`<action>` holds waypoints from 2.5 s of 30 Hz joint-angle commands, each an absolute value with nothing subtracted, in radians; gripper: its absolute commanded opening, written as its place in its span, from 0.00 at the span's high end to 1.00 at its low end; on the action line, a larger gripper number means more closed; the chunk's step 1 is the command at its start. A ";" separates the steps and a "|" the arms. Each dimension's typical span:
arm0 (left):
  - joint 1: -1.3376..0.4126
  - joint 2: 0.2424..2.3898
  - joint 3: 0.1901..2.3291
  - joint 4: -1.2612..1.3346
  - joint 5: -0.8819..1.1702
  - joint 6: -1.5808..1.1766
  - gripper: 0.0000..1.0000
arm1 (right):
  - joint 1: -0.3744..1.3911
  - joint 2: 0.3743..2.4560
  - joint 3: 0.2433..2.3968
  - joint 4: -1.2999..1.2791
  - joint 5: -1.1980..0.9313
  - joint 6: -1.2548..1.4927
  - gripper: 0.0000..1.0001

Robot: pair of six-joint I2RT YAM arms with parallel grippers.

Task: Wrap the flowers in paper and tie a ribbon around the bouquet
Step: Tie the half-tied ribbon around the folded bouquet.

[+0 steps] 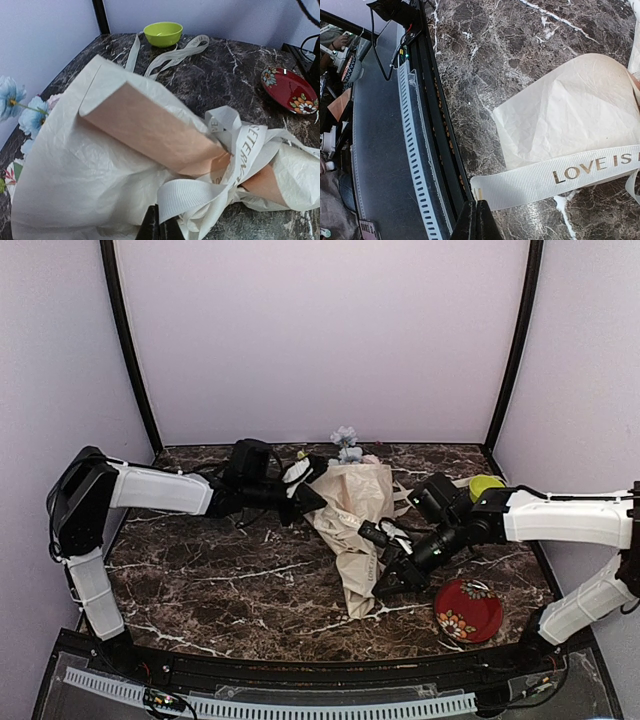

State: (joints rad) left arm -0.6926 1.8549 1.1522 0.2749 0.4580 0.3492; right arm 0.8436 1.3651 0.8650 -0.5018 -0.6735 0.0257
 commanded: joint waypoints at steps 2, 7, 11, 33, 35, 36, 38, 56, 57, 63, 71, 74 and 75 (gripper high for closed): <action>-0.716 1.780 1.189 0.235 0.620 0.386 1.00 | 0.821 1.374 0.853 -0.468 -0.673 0.035 1.00; -0.728 1.770 1.191 0.238 0.722 0.377 1.00 | 0.798 1.351 0.852 -0.461 -0.663 0.049 0.78; -0.728 1.774 1.188 0.259 0.690 0.355 1.00 | 0.719 1.274 0.842 -0.408 -0.709 0.074 0.57; -0.732 1.772 1.131 0.236 0.638 0.347 1.00 | 0.445 1.513 0.757 0.124 -0.555 0.633 0.25; -0.732 1.773 1.129 0.229 0.625 0.351 1.00 | 0.445 1.547 0.761 0.143 -0.576 0.638 0.26; -0.732 1.774 1.128 0.224 0.621 0.355 1.00 | 0.445 1.566 0.761 0.157 -0.588 0.641 0.27; -0.733 1.773 1.127 0.215 0.614 0.360 1.00 | 0.446 1.585 0.757 0.189 -0.612 0.654 0.27; -0.725 1.772 1.090 0.189 0.463 0.382 1.00 | 0.445 1.556 0.774 0.060 -0.603 0.589 1.00; -0.722 1.778 1.093 0.183 0.451 0.382 1.00 | 0.440 1.543 0.772 0.047 -0.597 0.580 1.00; -0.679 1.806 1.082 0.215 0.431 0.326 1.00 | 0.426 1.474 0.742 -0.054 -0.583 0.523 1.00; -0.655 1.874 1.144 0.240 0.362 0.292 1.00 | 0.426 1.424 0.693 -0.165 -0.558 0.468 1.00; -0.644 1.911 1.165 0.219 0.335 0.291 1.00 | 0.424 1.402 0.691 -0.224 -0.523 0.445 1.00; -0.642 1.921 1.167 0.213 0.325 0.292 1.00 | 0.423 1.395 0.686 -0.232 -0.517 0.441 1.00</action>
State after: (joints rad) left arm -0.6537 1.8877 1.1351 0.2298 0.3740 0.3061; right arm 0.4305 1.4429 0.6991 -0.1577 -0.5636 0.4896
